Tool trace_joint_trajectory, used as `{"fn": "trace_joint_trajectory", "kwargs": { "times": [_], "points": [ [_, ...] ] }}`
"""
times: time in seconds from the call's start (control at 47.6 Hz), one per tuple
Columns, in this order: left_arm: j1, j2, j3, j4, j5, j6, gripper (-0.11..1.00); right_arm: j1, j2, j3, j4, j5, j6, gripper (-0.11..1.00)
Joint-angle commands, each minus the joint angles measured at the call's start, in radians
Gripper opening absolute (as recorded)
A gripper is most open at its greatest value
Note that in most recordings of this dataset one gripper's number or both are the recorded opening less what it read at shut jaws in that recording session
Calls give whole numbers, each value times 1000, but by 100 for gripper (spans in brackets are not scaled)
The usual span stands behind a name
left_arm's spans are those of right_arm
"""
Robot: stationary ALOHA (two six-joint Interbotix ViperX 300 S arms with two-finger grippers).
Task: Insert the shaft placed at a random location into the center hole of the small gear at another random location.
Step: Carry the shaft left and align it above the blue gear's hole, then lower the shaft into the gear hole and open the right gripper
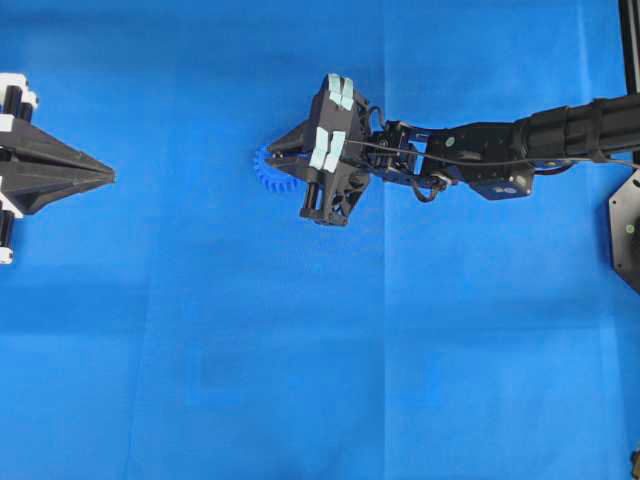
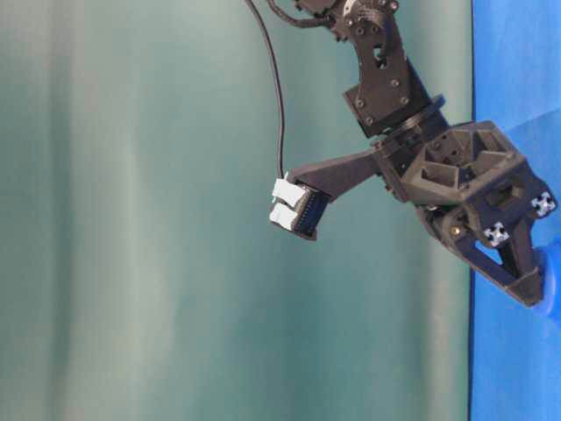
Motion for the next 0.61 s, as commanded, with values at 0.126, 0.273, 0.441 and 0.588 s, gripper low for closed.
{"fn": "trace_joint_trajectory", "kwargs": {
  "times": [0.126, 0.273, 0.441, 0.588],
  "points": [
    [2, 3, -9, 0, -3, 0, 0, 2, -14, -11, 3, 25, -2, 3],
    [2, 3, -9, -2, -2, 0, 0, 2, -14, -11, 3, 35, 0, 5],
    [2, 3, -9, -2, 0, 0, 0, 2, -14, -14, 3, 34, -2, 33],
    [3, 3, -9, -2, 0, 0, 0, 2, -25, -11, 3, 32, -2, 75]
  ]
}}
